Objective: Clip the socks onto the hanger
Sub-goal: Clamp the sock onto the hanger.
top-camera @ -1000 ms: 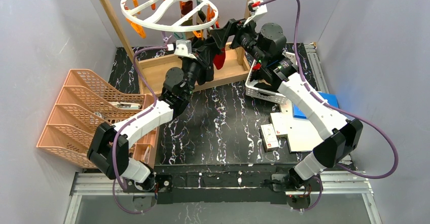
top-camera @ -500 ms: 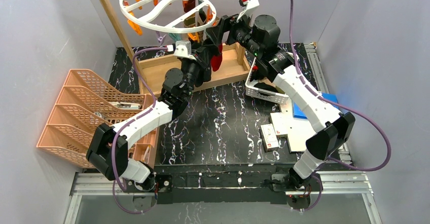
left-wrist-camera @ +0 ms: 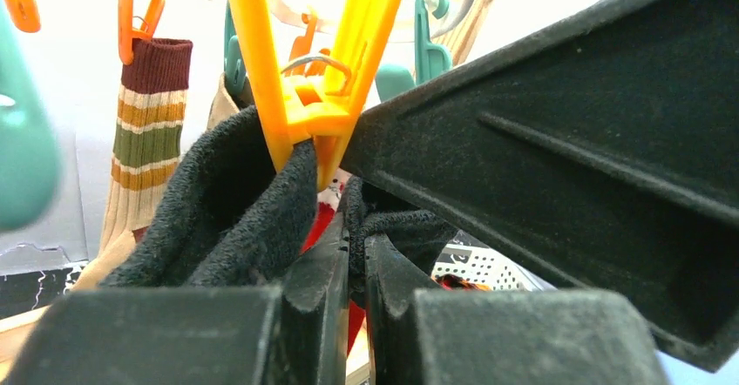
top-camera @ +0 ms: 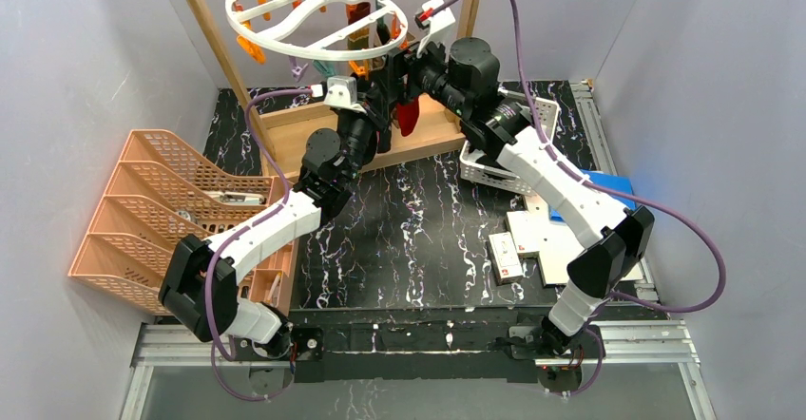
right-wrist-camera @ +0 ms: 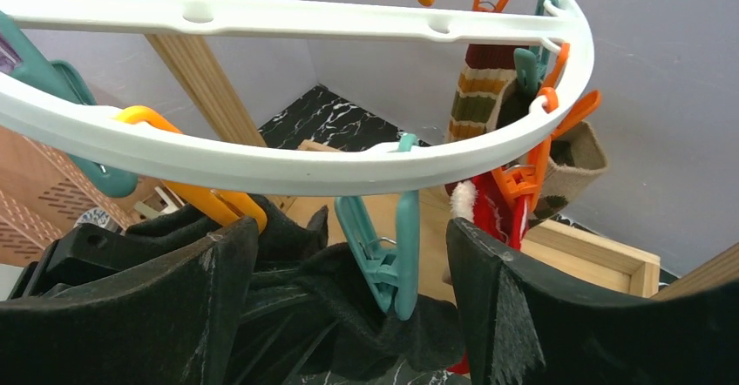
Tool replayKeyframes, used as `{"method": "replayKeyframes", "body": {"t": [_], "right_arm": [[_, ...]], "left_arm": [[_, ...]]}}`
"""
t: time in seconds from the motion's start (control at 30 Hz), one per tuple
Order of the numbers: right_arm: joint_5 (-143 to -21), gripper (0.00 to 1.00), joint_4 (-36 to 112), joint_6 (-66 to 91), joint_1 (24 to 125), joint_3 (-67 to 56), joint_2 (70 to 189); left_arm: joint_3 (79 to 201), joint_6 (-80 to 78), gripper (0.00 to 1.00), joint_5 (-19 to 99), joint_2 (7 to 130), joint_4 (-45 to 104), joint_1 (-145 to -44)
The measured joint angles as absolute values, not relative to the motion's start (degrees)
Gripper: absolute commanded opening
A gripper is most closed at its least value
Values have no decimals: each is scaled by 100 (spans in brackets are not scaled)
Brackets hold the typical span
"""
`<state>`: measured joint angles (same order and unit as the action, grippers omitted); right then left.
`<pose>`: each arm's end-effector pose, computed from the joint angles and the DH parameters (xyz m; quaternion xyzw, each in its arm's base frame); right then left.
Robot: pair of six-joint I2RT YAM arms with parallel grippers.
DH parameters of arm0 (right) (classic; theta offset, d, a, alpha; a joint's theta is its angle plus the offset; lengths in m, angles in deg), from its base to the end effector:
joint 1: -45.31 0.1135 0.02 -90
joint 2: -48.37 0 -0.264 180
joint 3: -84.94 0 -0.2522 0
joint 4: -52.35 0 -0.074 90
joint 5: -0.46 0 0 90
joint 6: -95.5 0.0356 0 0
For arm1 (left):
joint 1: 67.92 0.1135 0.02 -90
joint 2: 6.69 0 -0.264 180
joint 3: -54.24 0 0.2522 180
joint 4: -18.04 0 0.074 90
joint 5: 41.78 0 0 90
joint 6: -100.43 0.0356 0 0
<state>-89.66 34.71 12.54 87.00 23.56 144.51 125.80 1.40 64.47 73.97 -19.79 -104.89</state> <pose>0.2916 0.2597 0.4817 -0.2008 0.6462 0.3031 0.6710 0.2625 -0.1851 0.3861 0.0038 0.5189 -0.2665 0.8122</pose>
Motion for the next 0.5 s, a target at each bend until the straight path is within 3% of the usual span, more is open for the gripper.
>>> {"method": "replayKeyframes", "body": {"t": [0.5], "right_arm": [[-9329, 69, 3466, 1121, 8722, 2614, 14597]], "left_arm": [[12580, 146, 0, 6452, 7397, -1955, -10486]]}}
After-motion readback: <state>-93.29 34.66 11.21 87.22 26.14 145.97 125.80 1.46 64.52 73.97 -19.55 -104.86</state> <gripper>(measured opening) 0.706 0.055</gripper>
